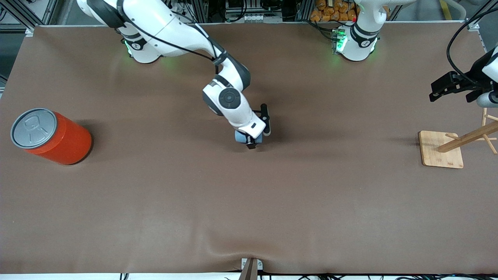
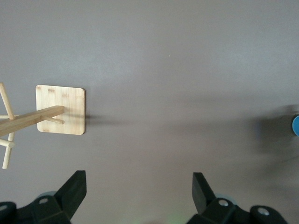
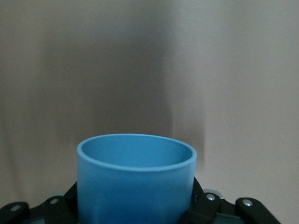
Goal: Flip cup
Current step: 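Carry the blue cup with the right gripper to the table middle, then release the cup sideways and retract the right gripper while the left gripper approaches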
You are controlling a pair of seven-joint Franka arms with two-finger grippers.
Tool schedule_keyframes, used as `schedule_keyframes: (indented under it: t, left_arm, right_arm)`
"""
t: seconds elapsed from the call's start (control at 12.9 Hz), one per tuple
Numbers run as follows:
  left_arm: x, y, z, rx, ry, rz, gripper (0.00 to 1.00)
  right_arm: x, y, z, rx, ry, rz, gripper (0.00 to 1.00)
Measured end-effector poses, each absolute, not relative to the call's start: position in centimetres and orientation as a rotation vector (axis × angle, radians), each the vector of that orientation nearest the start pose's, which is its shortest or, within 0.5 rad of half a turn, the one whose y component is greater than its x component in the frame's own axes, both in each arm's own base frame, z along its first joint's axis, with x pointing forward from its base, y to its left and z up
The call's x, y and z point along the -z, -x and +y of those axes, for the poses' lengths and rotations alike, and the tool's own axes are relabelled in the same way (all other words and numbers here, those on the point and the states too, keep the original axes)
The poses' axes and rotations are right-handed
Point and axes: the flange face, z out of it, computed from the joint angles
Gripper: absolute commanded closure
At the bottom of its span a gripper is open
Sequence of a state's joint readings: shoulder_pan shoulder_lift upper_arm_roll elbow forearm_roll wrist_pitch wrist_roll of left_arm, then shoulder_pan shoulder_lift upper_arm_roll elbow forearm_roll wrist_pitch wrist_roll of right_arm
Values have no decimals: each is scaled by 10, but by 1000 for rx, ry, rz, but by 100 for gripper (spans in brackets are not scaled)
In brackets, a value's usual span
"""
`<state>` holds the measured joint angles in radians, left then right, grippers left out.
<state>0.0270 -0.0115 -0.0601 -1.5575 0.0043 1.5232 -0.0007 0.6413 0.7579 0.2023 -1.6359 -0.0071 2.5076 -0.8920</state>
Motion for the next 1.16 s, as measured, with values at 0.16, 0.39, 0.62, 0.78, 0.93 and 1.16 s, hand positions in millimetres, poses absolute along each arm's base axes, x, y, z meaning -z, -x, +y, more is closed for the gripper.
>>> schedule_keyframes:
  t: [0.16,0.39,0.62,0.78,0.93,1.16]
  left_arm:
    - [-633,-546,-18,-36,3136,50,0]
    - [-632,-546,-18,-38,3138,53,0]
    - [-626,-548,-19,-62,3139,65,0]
    - [-621,-550,-22,-76,3144,82,0]
    - [-614,-551,-32,-106,3144,109,0]
    - [-596,-557,-42,-181,3141,138,0]
  right_arm:
    - [-195,-485,510,-228,-2180,2416,0]
    - [-214,-498,514,-257,-2190,2400,0]
    - [-251,-502,512,-160,-2345,2264,0]
    - [-296,-497,505,-33,-2541,2034,0]
    - [-334,-497,488,74,-2730,1713,0]
    - [-357,-558,396,142,-2894,1267,0]
